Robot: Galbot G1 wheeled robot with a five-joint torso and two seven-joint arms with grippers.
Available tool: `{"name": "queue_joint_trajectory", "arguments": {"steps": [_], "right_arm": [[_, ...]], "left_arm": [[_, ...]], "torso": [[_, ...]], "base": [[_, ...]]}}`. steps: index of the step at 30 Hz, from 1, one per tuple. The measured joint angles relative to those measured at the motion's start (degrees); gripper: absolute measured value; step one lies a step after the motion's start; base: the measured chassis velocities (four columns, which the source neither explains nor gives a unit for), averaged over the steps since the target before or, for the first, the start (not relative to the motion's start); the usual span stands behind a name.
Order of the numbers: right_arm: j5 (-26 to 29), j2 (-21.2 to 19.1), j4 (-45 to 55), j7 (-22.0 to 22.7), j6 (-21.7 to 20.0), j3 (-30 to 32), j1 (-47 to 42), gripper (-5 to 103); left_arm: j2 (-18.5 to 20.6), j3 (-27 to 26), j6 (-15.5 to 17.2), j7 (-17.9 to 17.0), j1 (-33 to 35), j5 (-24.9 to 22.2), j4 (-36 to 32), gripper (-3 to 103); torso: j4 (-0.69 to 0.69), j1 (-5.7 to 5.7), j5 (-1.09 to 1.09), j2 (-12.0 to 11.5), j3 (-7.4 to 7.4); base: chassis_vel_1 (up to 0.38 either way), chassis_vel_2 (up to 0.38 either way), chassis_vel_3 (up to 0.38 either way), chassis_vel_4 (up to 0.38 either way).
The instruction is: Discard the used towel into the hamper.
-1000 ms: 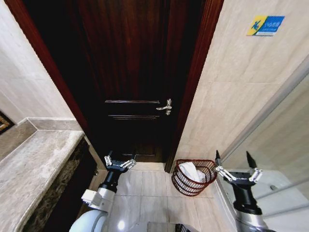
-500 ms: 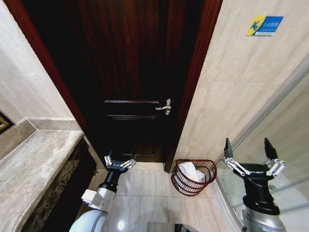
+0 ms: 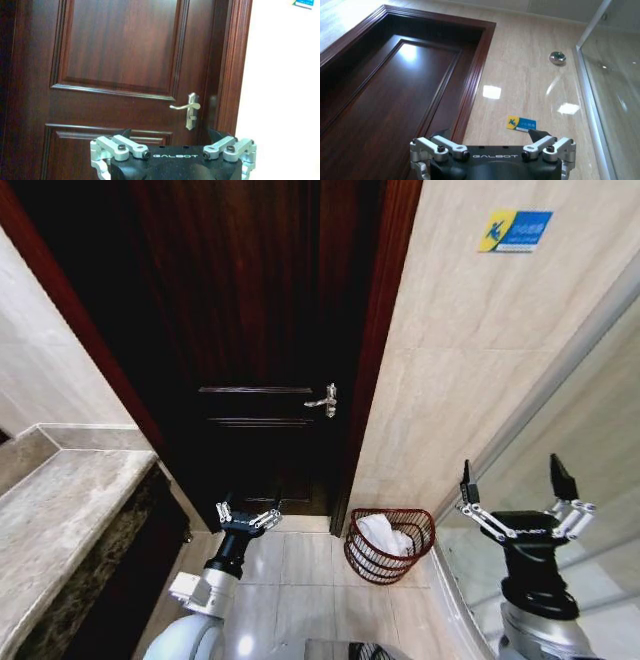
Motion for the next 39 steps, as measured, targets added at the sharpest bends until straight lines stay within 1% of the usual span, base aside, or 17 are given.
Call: {"name": "queue_joint_trajectory", "arguments": {"steps": [14,24,26,39], "right_arm": [[0.3,-0.1,0.0,0.6,-0.2,0.3,1.0,100],[0.6,-0.1,-0.1,1.7,-1.1,0.1,0.9,100],[0.6,-0.1,-0.1,1.8,-1.2,0.1,0.9,100],[0.3,-0.1,-0.1,3.0,-2.2,0.2,1.9,100]], "left_arm": [[0.0,0.0,0.0,0.0,0.0,0.0,0.0,100],[0.0,0.0,0.0,0.0,0.0,0.0,0.0,100],[0.0,0.0,0.0,0.0,0.0,0.0,0.0,100],[0.0,0.0,0.0,0.0,0.0,0.0,0.0,100]], "torso": [[0.0,0.0,0.02,0.0,0.0],[0.0,0.0,0.02,0.0,0.0],[-0.02,0.0,0.01,0.0,0.0],[0.0,0.0,0.01,0.0,0.0]], "base": [[-0.038,-0.048,-0.059,-0.053],[-0.107,-0.102,-0.105,-0.107],[-0.128,-0.129,-0.117,-0.156],[-0.117,-0.128,-0.127,-0.12]]}}
